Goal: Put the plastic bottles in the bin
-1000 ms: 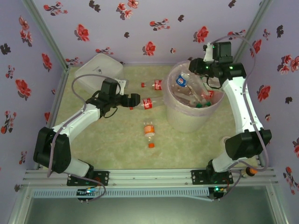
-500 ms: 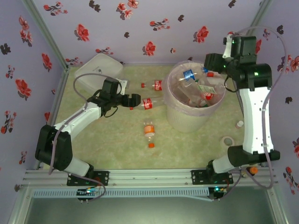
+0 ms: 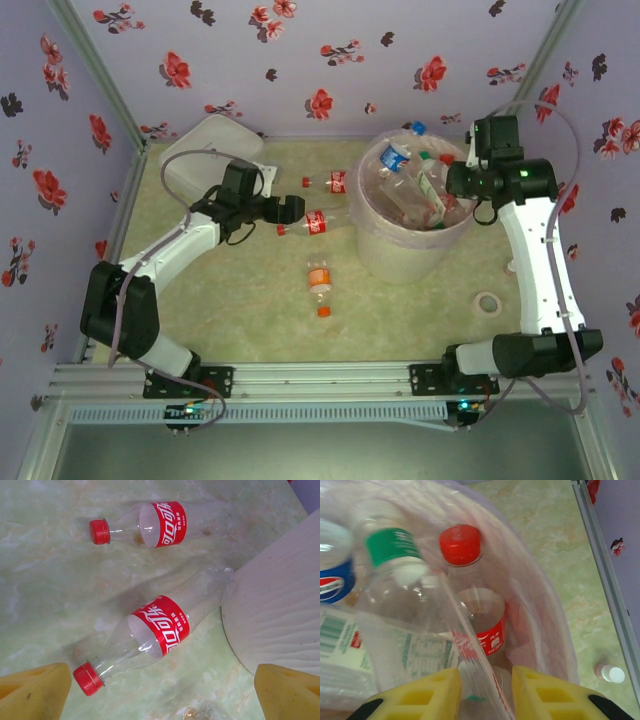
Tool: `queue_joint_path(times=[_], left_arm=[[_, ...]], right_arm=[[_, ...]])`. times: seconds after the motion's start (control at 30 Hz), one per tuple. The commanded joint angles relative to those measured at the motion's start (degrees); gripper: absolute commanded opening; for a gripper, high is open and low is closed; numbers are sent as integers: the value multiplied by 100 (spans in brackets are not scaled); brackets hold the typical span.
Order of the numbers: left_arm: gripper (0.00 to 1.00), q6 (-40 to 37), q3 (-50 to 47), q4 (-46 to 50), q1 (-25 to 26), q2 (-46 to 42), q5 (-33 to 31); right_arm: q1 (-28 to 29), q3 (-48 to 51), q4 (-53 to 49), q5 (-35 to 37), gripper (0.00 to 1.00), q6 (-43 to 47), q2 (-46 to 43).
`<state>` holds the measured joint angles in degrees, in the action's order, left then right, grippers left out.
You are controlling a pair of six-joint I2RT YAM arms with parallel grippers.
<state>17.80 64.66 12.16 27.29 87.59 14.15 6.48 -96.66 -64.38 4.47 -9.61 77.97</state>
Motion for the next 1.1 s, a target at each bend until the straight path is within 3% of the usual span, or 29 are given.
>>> queue_joint_path(times=[0.0,0.2,0.33,0.47,0.7,0.8,0.93,1.07], left_arm=[[95,-119,91,131,39,-2,47],[95,-234,144,207,40,12,34],[95,-477,413,370,56,220,26],[95,-758,754,381,61,607,8],[93,-985,1517,274,68,1475,-108],[93,-1193,1787,33,68,1818,-254],[94,-1469,2344,16,66,2413,-395],[95,-1410,2813,-27,73,2995,-400]], right_arm=[[-7,361,277,-570,34,-150,-16],[-20,144,174,-509,36,-81,-177],[-25,-370,214,-243,54,-33,-432],[-32,-333,706,-354,59,-51,-671],[29,-79,2402,-1817,45,-775,-263],[194,-104,3155,-2023,41,-1020,55],[396,-577,3334,-2087,41,-1052,728],[494,-930,3542,-2067,30,-1074,1212]])
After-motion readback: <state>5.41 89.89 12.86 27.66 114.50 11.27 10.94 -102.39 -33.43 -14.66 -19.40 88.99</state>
